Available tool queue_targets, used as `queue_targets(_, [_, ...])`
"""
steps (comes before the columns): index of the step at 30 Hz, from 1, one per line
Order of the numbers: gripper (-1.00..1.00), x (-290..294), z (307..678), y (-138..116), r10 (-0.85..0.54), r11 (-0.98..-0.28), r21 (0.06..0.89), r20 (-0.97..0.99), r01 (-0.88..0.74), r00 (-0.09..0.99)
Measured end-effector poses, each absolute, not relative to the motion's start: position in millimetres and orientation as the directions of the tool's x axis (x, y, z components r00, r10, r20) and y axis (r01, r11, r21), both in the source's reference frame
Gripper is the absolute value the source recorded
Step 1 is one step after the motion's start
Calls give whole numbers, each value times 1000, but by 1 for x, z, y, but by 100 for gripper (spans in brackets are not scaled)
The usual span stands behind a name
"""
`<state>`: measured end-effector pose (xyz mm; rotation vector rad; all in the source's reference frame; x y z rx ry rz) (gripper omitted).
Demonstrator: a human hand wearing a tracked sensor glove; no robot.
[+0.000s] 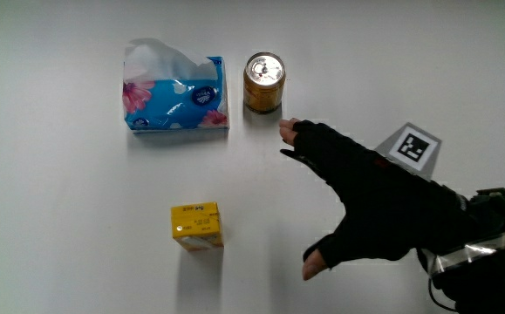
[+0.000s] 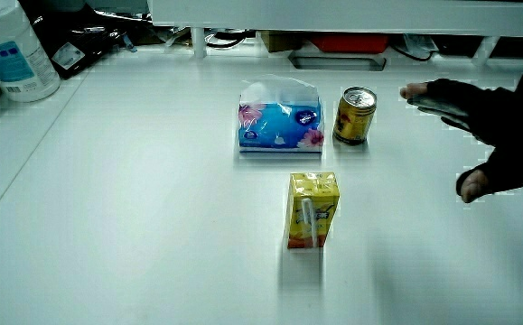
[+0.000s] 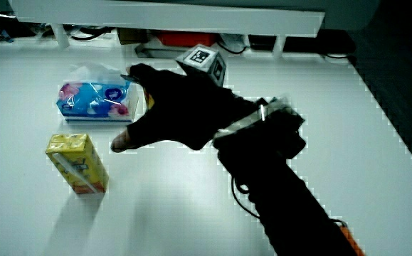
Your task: Place ice redtea
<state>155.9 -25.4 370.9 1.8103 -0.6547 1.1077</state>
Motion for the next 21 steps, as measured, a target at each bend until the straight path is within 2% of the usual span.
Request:
queue_targets(1, [0, 153, 374, -26, 7, -464, 418, 883, -781, 469])
queue_targets(2, [0, 150, 376, -26, 30, -456, 465, 860, -758, 510])
queue_targets(3, [0, 145, 377, -26, 56, -448, 442, 881, -777, 470])
queue_targets(6, [0, 131, 384, -25, 99, -425, 484, 865, -765, 492])
queue_targets(8, [0, 120, 389, -23, 129, -403, 481, 872, -779, 472])
queue_targets(10, [0, 111, 399, -23, 101, -397, 417, 905, -817, 413])
queue_targets(12, [0, 103, 408, -21, 119, -387, 402, 914, -830, 388])
queue_targets(15, [0, 91, 419, -18, 134, -365, 424, 905, -829, 404])
queue_targets(16, [0, 88, 428, -17, 114, -366, 400, 915, -840, 386])
queue_targets(21, [0, 70, 448, -14, 131, -347, 389, 921, -853, 367])
